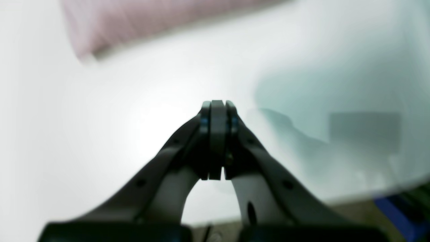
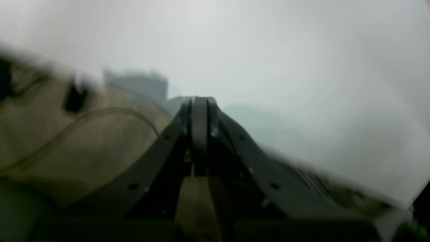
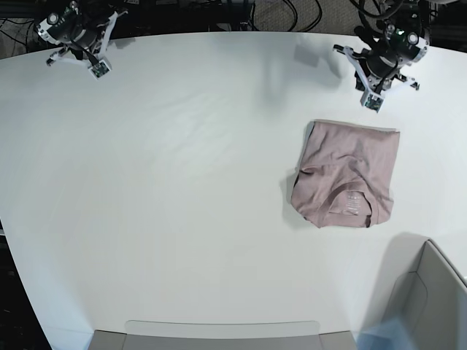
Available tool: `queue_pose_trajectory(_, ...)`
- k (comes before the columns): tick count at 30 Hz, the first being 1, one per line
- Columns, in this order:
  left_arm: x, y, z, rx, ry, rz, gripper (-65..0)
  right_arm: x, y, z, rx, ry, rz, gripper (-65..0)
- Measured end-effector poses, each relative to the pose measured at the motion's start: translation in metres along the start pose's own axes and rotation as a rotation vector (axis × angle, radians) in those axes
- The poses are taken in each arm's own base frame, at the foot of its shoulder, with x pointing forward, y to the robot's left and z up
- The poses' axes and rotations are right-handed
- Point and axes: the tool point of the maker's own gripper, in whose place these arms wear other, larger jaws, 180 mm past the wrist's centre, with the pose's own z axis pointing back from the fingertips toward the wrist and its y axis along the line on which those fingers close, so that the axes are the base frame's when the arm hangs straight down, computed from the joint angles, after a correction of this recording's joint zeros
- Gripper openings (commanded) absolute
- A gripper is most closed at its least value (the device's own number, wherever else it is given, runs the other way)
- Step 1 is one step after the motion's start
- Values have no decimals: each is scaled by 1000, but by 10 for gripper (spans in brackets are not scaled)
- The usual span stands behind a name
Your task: Fold the T-shirt properly
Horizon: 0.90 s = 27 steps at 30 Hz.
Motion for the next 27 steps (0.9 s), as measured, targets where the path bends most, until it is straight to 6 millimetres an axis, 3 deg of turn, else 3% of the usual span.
queue_pose_trajectory(2,-34,-3,7,6,78,28,-650,-23,11,3,30,43,23,-650)
queue_pose_trajectory(5,-78,-11,21,-9,161,48,-650,-51,46,15,155,21,35,-650)
queue_pose_trajectory(8,-108,-19,35,-21,211,48,-650,-82,65,25,232,96,84,-650)
queue_pose_trajectory(10,-125,-28,42,-42,255,55,-650,-79,67,25,255,84,122,-650)
queue_pose_trajectory(14,-150,-65,29,-143,319,90,-650,-61,87,18,310,40,176,-650)
queue_pose_trajectory(18,-196,-97,13,-236,424,134,-650,-62,109,-22,333,107,285,-650)
queue_pose_trajectory(20,-229,-99,6,-245,533,157,-650,-73,120,-44,354,181,347,-650)
queue_pose_trajectory(24,-268,-94,-19,-221,613,201,-650,-78,150,-60,441,214,420,-650)
queue_pose_trajectory(27,-285,-92,-41,-204,632,217,-650,-82,162,-76,490,244,443,-650)
